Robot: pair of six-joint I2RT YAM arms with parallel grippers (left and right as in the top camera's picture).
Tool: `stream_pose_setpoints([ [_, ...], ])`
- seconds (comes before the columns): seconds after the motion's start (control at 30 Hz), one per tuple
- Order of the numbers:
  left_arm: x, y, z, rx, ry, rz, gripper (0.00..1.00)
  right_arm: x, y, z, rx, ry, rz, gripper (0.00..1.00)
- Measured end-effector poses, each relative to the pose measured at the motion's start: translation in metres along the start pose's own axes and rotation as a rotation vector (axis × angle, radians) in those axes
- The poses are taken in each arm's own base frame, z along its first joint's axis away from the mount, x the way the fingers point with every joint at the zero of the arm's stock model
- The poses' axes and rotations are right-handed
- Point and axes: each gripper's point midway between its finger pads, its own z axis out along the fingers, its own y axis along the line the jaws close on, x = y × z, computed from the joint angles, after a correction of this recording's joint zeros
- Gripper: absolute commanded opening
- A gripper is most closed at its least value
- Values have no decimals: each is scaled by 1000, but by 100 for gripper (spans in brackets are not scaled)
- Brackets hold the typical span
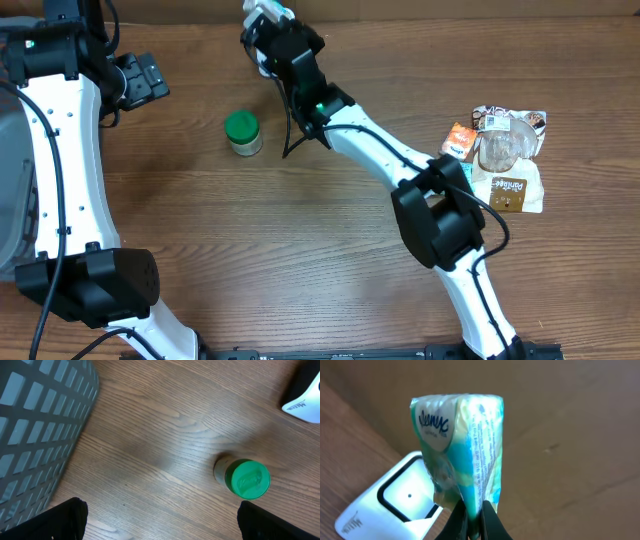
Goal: Scan the item barcode
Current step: 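Hold the Kleenex pack in front of the scanner window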
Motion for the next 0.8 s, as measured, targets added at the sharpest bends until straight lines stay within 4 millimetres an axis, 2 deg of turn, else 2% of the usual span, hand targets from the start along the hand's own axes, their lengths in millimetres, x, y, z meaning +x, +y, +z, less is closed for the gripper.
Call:
stream_pose_setpoints([
  [0.17,0,0,0,0,0,0,100,46,29,21,-36,65,-114,4],
  [0.2,0,0,0,0,0,0,100,65,34,28,-46,93,-145,4],
  [0.23,0,0,0,0,0,0,100,79,37,33,-52,115,-161,4],
  [0.3,0,0,0,0,0,0,100,92,35,39,-51,132,-180,4],
  [0.47,0,0,0,0,0,0,100,87,22,43,-20,99,-245,4],
  [0.63,0,0,0,0,0,0,100,76,16,43,5,57,-323,4],
  [0.8,0,0,0,0,0,0,99,73,16,43,7,45,-389,4],
])
